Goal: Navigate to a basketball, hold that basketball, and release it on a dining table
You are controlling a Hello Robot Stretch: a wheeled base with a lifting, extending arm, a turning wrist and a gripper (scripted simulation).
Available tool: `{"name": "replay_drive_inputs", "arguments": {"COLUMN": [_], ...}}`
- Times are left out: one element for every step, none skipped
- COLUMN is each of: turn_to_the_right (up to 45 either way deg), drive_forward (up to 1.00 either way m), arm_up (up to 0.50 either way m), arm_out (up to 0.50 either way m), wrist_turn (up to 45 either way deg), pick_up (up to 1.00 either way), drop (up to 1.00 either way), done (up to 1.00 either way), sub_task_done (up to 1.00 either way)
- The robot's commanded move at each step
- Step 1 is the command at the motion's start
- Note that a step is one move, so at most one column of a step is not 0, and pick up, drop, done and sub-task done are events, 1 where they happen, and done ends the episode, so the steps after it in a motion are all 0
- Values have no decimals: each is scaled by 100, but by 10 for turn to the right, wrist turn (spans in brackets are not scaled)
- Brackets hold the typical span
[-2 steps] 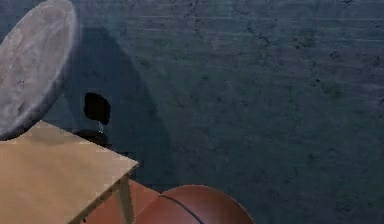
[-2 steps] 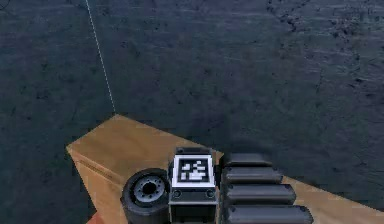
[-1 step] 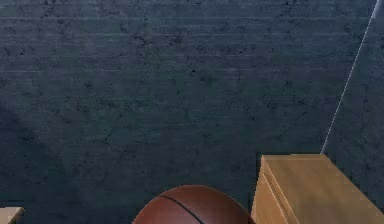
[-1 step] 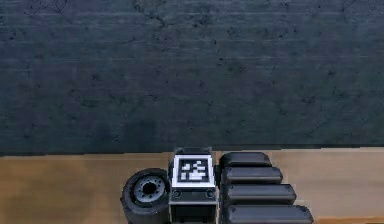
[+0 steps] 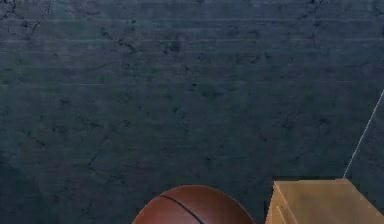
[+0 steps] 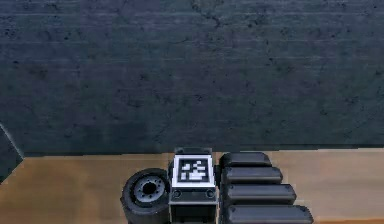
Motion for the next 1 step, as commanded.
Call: {"name": "replay_drive_inputs", "arguments": {"turn_to_the_right": [240], "drive_forward": [0], "arm_up": [0], "arm_out": [0], "wrist_turn": [0], "pick_up": [0], "drop": [0], "done": [0], "sub_task_done": [0]}}
